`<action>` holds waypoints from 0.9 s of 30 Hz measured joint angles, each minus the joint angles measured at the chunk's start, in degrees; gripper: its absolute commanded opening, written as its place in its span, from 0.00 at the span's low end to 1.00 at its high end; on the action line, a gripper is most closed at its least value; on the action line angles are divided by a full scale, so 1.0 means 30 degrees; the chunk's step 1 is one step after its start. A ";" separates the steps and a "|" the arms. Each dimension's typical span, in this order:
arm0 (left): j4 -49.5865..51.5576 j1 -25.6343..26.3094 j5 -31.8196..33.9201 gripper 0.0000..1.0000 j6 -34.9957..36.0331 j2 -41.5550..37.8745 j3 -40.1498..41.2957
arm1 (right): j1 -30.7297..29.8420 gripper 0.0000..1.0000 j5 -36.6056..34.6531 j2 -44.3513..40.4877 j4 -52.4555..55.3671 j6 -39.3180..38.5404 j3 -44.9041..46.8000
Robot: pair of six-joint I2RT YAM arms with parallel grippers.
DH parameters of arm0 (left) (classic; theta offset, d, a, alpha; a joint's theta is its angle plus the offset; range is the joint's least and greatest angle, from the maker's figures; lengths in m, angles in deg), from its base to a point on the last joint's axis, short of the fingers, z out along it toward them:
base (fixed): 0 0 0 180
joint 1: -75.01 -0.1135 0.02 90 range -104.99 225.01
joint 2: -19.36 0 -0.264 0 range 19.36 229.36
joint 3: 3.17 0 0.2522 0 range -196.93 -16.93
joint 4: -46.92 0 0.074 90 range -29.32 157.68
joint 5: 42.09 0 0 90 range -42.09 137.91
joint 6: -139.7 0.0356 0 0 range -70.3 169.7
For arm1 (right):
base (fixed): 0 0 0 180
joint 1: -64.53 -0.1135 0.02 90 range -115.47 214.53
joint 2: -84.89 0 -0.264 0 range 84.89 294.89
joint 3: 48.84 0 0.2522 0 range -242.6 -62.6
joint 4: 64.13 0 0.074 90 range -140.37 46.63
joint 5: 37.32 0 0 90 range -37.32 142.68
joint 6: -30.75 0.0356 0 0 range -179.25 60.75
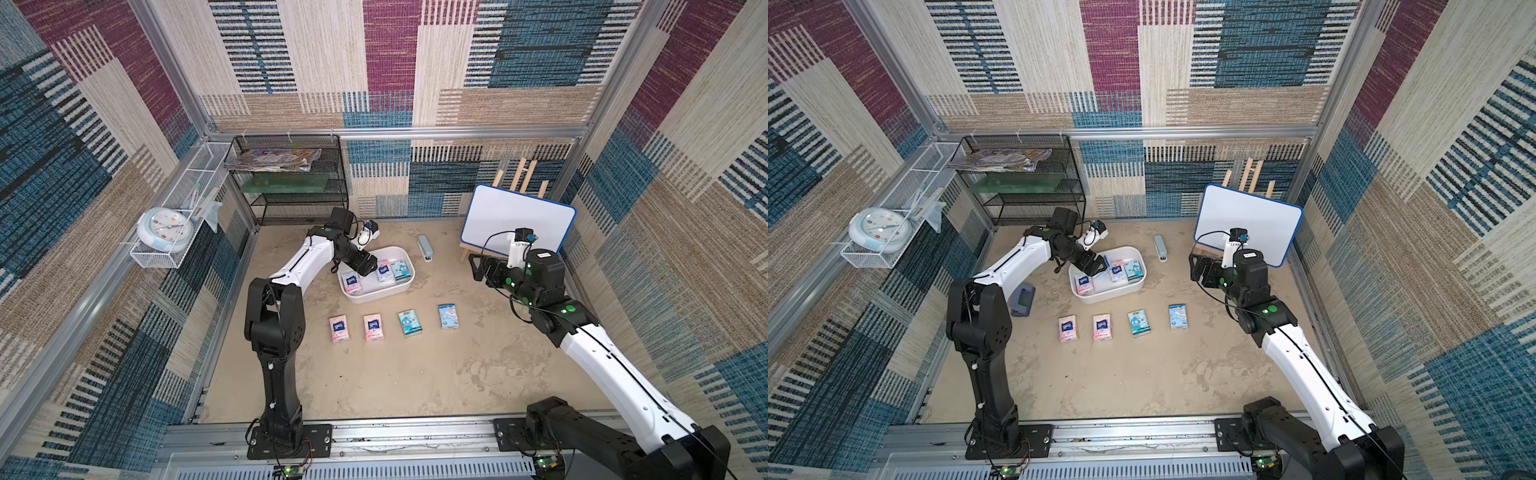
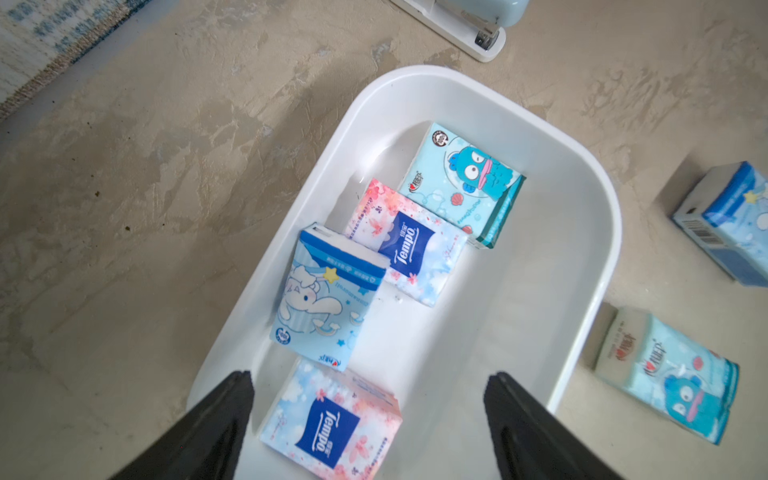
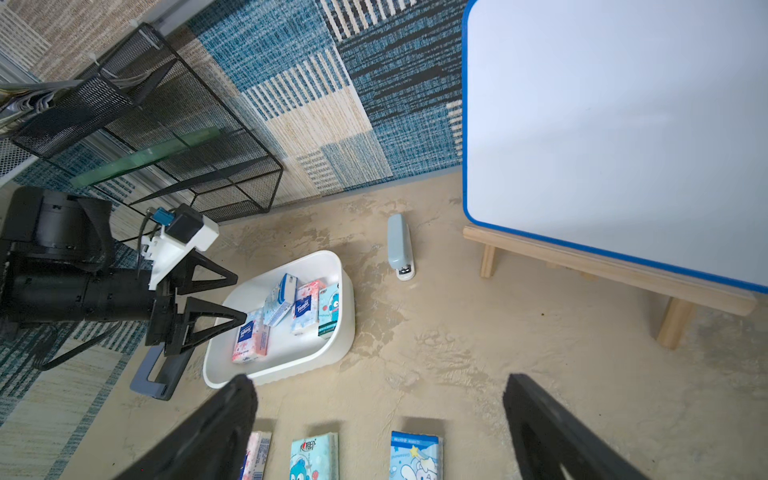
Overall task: Take the pocket tissues out of the storage box
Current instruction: Pick up the pocket tissues from the storage box.
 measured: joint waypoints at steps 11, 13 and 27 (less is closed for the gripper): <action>0.1705 -0.0095 0.0503 0.81 0.1603 0.2987 -0.3111 | 0.0073 0.98 -0.0495 -0.0998 -0.0444 -0.0007 0.0568; 0.1974 -0.0131 0.0627 0.81 0.1727 0.3497 -0.3643 | 0.0087 0.98 -0.0619 -0.1086 -0.0444 -0.0007 0.0648; 0.2761 -0.0138 0.0867 0.72 0.2280 0.5085 -0.4998 | 0.0211 0.98 -0.1056 -0.0641 -0.0714 -0.0138 0.0750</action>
